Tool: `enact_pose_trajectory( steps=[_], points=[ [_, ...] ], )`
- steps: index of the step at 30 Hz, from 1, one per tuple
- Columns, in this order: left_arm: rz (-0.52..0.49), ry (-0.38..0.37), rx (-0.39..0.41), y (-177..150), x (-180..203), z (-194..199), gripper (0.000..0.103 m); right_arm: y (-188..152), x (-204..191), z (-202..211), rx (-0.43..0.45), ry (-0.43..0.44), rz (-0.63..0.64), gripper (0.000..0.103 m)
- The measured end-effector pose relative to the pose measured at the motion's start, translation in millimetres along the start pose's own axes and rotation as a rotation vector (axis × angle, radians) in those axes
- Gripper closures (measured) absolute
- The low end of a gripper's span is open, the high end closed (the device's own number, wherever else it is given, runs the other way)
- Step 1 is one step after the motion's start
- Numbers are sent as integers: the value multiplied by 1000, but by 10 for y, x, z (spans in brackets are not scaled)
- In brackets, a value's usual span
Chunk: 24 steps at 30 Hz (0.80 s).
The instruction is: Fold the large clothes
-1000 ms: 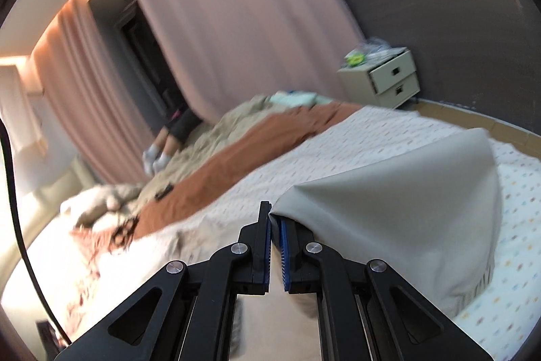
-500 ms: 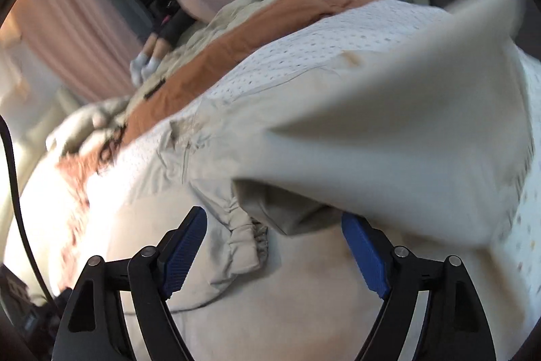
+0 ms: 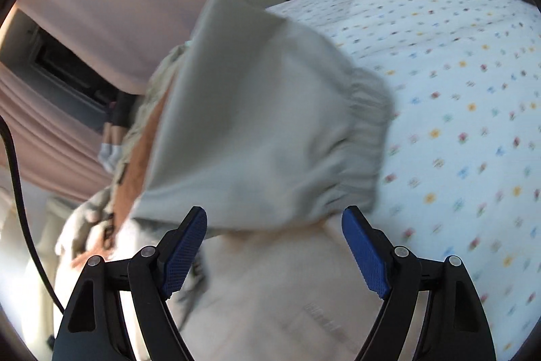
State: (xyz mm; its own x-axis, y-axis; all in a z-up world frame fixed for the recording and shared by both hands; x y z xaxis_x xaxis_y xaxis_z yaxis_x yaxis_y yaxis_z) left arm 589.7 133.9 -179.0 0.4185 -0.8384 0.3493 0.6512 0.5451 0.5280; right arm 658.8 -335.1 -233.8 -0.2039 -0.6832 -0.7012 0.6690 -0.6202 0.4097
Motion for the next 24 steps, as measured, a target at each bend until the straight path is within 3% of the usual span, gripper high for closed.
enact_pose_trajectory(
  steps=[3, 8, 11, 12, 13, 15, 18, 20, 24],
  points=[
    [-4, 12, -4, -8, 0, -39, 12, 70, 224, -85, -4, -65, 5, 21],
    [-14, 34, -9, -13, -3, -91, 12, 143, 401, -436, -57, -74, -49, 21],
    [-17, 46, -9, -13, -6, -112, 12, 224, 400, -488, -38, -90, -20, 21],
    [-17, 49, -8, -13, -6, -114, 12, 235, 393, -509, -36, -102, -5, 34],
    [-17, 49, -7, -13, -5, -114, 12, 242, 388, -537, -36, -115, 10, 63],
    [-18, 47, -5, -10, -5, -104, 12, 224, 393, -607, -59, -121, 18, 67],
    [-17, 46, 3, -1, -8, -73, 12, 284, 308, -531, -24, -78, 15, 72],
    [-10, 41, 13, 26, -28, -29, 12, 342, 185, -403, 23, -49, 41, 83],
    [18, 23, 36, 94, -86, 75, 12, 369, -287, -171, 82, 71, 136, 86]
  ],
)
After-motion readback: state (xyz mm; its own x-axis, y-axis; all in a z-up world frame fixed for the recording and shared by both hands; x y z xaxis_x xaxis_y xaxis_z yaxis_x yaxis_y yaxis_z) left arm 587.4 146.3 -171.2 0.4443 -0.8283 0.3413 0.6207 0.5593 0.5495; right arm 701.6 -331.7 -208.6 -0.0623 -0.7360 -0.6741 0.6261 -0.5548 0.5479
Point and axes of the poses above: each gripper's, at about its wrist camera, not at the fingertips, and z roughly against the way its jaws point, x to its right, y to its top, the point moved 10 cm from there along -z, roughly the way its jaws point, and after that the axes turned 6 degrees about y, right-handed, at the moved point
